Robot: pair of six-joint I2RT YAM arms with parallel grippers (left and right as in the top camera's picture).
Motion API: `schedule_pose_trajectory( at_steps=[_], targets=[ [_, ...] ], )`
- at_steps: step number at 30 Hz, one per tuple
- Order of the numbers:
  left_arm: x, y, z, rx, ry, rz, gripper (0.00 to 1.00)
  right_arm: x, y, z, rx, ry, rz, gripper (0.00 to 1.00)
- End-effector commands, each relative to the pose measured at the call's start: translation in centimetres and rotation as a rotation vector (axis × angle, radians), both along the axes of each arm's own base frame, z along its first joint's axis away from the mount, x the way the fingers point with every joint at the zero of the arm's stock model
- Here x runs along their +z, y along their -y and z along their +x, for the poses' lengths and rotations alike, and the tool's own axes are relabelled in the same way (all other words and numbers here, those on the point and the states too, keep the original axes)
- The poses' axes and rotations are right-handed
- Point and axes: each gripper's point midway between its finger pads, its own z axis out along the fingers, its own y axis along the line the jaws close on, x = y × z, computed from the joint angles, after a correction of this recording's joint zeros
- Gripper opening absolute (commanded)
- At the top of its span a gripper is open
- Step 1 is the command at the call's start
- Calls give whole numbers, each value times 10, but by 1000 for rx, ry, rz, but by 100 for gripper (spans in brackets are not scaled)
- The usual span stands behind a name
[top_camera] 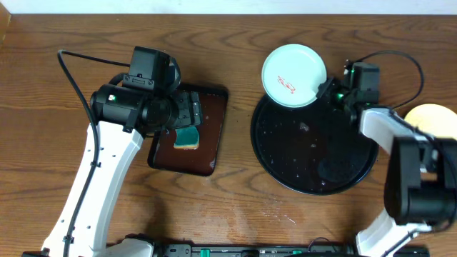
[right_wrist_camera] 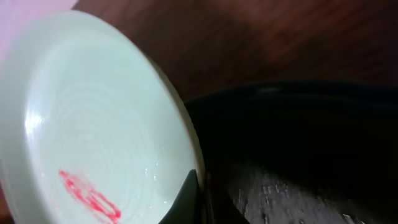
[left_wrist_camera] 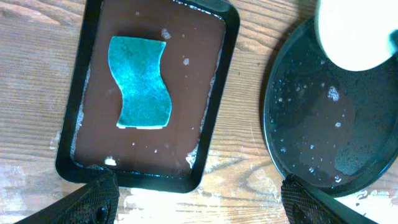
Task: Clean dirty plates on tray and stack at the side
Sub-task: 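Grasp the pale green plate rim with right gripper and pull it center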
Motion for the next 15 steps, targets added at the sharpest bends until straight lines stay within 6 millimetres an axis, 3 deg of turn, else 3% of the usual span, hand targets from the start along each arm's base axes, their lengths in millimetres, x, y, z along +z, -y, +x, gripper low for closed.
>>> schedule_pose_trajectory(
  at_steps=[1, 5, 11, 15],
  targets=[
    [4, -1, 2, -6, 13, 4, 84, 35, 2, -11, 34, 38, -69, 1],
    [4, -1, 2, -6, 13, 4, 84, 29, 8, -60, 16, -150, -93, 1],
    [4, -1, 2, -6, 13, 4, 84, -16, 20, -149, -27, -547, -137, 1],
    [4, -1, 2, -6, 13, 4, 84, -42, 22, -179, -153, -657, -86, 1]
  ],
)
